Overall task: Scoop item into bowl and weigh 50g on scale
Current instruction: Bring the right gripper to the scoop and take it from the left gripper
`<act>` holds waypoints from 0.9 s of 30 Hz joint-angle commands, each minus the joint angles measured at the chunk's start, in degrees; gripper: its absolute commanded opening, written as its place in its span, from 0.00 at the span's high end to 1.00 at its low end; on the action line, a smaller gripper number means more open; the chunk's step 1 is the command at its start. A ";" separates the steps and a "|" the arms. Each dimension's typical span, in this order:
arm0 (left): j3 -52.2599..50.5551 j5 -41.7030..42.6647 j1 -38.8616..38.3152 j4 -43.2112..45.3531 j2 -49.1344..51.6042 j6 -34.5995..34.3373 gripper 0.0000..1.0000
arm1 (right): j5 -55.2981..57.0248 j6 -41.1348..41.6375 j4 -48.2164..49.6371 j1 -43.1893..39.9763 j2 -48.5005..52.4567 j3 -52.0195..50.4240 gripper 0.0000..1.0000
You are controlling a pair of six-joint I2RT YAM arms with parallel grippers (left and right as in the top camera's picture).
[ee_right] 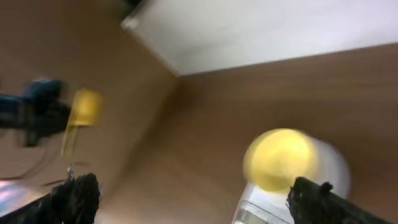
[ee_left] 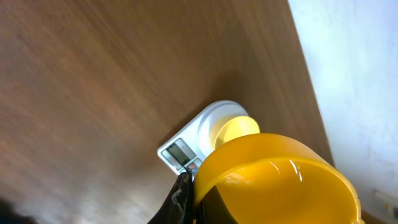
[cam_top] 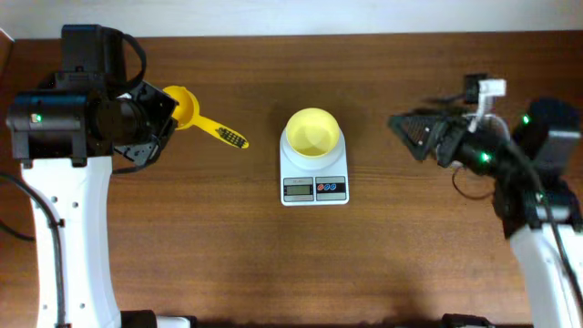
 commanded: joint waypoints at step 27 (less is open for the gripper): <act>-1.49 0.39 -26.91 19.15 18.91 -31.04 1.00 | 1.01 19.37 16.35 11.93 13.84 0.90 0.06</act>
